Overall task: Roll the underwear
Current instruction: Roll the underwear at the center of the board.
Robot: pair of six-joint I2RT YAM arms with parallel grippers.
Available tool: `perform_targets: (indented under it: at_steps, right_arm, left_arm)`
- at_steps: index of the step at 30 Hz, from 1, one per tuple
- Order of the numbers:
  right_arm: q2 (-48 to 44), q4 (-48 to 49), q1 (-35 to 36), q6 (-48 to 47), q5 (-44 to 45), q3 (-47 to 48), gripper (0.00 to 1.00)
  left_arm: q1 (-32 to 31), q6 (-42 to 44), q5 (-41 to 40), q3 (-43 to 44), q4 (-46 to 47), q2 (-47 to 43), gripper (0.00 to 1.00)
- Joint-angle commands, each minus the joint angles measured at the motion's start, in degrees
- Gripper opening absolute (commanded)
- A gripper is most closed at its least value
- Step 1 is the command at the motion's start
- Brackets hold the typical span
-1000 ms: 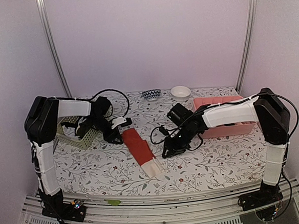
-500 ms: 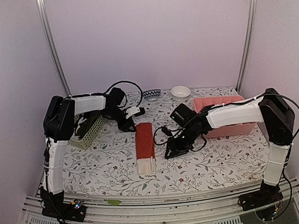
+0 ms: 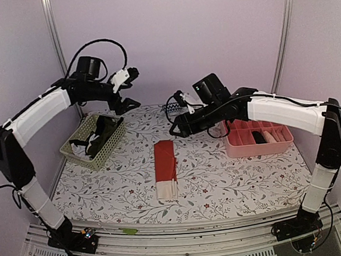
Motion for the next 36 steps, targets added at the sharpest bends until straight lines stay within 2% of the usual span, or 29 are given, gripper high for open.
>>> perform_targets:
  at_steps: [1, 2, 4, 7, 11, 14, 16, 17, 20, 26, 31, 36]
  right_arm:
    - [-3.32, 5.75, -0.33, -3.19, 6.13, 1.67, 0.89]
    - [-2.88, 6.19, -0.31, -3.19, 5.51, 1.74, 0.99]
    - [-1.67, 7.12, -0.88, -4.49, 0.63, 1.69, 0.99]
    - [1.74, 7.72, -2.73, -4.95, -12.88, 2.43, 0.99]
    - [7.20, 7.08, -2.97, -2.37, -27.29, 2.38, 0.98]
    - [10.31, 7.88, -2.97, -0.61, -34.11, 1.04, 0.90]
    - [11.46, 10.61, -2.96, 1.96, -36.97, -1.16, 0.84]
    - [12.04, 11.73, -2.88, 3.44, -38.16, -2.02, 0.78]
    - [14.71, 13.04, -2.14, 6.63, -41.02, -3.55, 0.63]
    - [20.01, 16.66, -1.29, 8.41, -43.30, -6.04, 0.47]
    - [24.16, 17.47, -1.58, 7.94, -43.25, -4.35, 0.34]
    - [27.64, 17.23, -2.54, 7.82, -41.76, -4.17, 0.24]
  left_arm:
    - [0.57, -12.08, 1.04, -15.45, 13.71, -9.64, 0.96]
    - [0.42, -12.54, 3.33, -19.43, 14.40, -11.45, 0.96]
    - [-0.46, -8.29, 8.18, -23.47, 9.87, -12.24, 0.96]
    - [-3.17, -6.99, 11.38, -27.66, 3.72, -12.90, 0.96]
    - [-7.07, -6.74, 10.60, -45.23, 17.34, -24.38, 0.96]
    - [-13.84, -1.30, 6.44, -58.91, 26.04, -32.13, 0.96]
    - [-18.69, 0.90, 2.68, -63.68, 29.69, -33.51, 0.94]
    - [-20.66, 1.44, 1.03, -65.43, 31.40, -33.42, 0.91]
    - [-24.99, 1.77, -1.93, -68.07, 36.08, -30.97, 0.86]
    - [-29.06, 2.48, -6.61, -66.99, 40.24, -22.79, 0.74]
    - [-30.65, 6.72, -7.63, -64.35, 38.94, -16.66, 0.69]
    - [-31.40, 7.46, -10.87, -60.48, 36.96, -10.95, 0.56]
